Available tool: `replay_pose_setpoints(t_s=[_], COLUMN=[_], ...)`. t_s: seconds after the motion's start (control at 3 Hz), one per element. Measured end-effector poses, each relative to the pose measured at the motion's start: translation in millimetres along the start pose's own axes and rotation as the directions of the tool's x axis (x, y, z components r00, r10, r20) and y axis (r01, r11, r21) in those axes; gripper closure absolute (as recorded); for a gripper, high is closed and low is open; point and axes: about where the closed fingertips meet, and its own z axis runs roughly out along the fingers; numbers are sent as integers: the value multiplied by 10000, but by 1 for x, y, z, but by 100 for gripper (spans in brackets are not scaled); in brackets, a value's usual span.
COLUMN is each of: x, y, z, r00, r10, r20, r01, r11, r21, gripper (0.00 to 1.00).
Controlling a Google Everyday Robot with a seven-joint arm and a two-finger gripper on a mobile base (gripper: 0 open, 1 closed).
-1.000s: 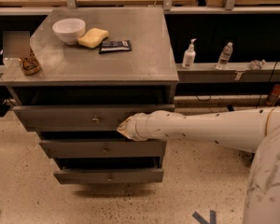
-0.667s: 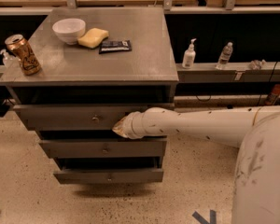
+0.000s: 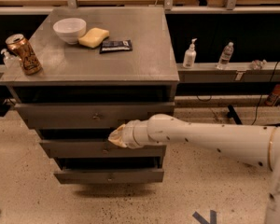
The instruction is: Close top drawer
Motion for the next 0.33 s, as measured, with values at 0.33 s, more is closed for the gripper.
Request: replay_pose_setpoints(t_s=[0.33], x=[-2], y=[58], z=[-35], r00=[9943], r10=[521], r20=[927], r01=[-463], r11=[9969], r21=[-632], gripper=[100])
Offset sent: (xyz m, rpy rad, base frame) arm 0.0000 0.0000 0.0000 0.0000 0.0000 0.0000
